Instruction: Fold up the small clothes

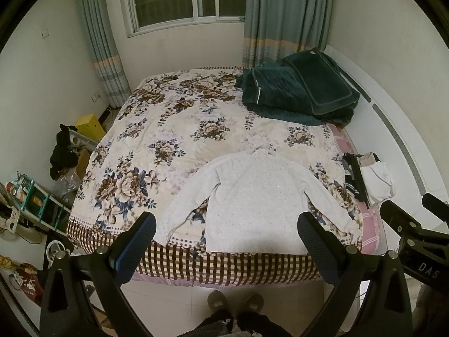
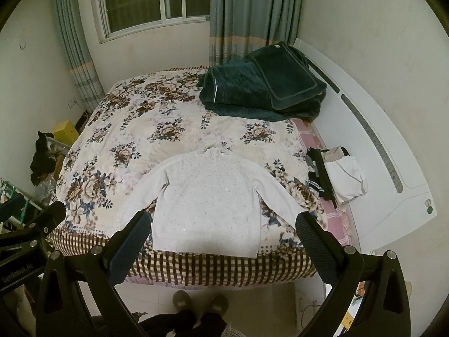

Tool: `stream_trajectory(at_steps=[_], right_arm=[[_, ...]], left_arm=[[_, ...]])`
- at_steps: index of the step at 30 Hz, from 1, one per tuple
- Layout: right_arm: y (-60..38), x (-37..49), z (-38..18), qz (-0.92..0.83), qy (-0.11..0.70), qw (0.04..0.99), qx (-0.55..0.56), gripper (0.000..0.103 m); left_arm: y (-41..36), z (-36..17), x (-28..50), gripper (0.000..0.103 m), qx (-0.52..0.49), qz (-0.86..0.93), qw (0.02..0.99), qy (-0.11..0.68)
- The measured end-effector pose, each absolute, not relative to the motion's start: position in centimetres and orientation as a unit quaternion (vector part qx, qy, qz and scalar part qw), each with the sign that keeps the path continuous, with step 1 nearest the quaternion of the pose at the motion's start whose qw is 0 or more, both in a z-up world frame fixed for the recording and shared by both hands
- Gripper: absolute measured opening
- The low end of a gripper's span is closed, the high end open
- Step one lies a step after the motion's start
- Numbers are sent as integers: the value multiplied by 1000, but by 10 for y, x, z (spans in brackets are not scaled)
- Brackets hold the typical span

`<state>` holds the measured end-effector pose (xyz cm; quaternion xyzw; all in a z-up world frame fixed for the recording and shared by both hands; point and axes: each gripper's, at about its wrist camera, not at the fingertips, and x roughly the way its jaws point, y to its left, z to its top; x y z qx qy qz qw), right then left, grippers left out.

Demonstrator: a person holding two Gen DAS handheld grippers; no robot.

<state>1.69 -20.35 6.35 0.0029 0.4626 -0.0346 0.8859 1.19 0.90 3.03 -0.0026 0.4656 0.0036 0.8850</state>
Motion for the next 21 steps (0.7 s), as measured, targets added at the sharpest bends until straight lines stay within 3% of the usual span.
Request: stream_trajectory(at_steps=[21], right_arm=[[-203,13,63,-35,462,886,5,103]], left_arm=[[2,35,17,103,-3,2,885,466]])
